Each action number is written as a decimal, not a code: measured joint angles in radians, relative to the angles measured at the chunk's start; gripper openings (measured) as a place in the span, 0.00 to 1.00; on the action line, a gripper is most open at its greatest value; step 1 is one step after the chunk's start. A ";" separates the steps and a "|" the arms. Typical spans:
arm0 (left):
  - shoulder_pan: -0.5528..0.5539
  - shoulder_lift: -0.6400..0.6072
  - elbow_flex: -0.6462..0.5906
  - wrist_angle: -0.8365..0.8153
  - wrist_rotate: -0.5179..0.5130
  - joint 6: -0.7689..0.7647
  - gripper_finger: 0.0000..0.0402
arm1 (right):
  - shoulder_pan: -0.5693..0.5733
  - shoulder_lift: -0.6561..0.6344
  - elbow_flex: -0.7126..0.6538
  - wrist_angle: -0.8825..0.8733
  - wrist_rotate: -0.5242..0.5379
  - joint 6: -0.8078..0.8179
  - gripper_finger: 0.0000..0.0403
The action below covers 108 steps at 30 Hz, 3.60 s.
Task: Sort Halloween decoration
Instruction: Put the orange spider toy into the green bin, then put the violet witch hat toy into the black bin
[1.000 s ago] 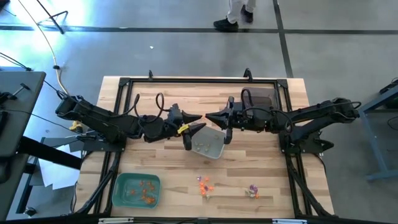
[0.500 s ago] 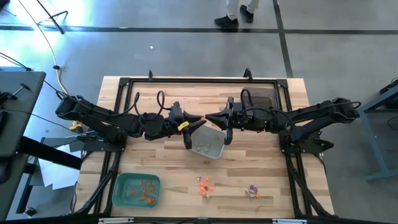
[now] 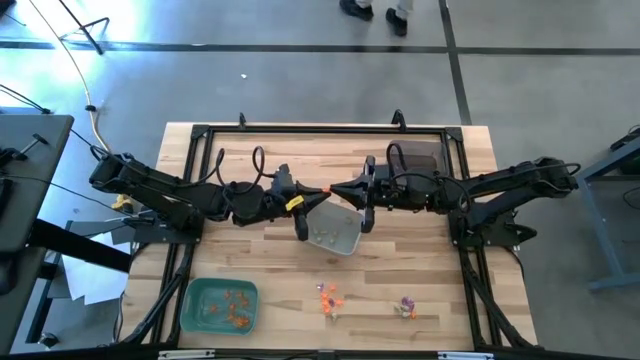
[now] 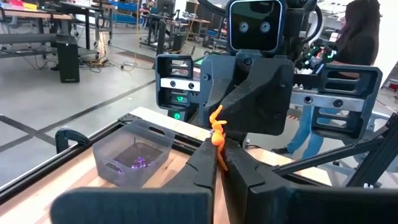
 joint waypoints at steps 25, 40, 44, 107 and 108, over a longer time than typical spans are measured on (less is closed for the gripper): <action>-0.102 -0.087 0.000 -0.186 -0.090 -0.038 0.00 | 0.000 -0.076 0.001 -0.184 0.012 0.001 0.38; -0.520 -0.329 0.001 -0.953 0.286 -1.031 0.00 | 0.000 -0.109 0.001 -0.591 -0.011 0.348 0.38; -0.640 -0.293 -0.002 -1.186 0.457 -1.291 0.00 | 0.000 -0.109 0.001 -0.672 -0.011 0.393 0.38; -0.287 -0.109 -0.115 -0.467 0.483 -0.247 0.19 | 0.268 -0.101 0.000 -1.182 -0.269 1.133 0.38; -0.281 -0.109 -0.115 -0.466 0.483 -0.221 0.19 | 0.291 -0.093 0.000 -1.198 -0.258 1.165 0.38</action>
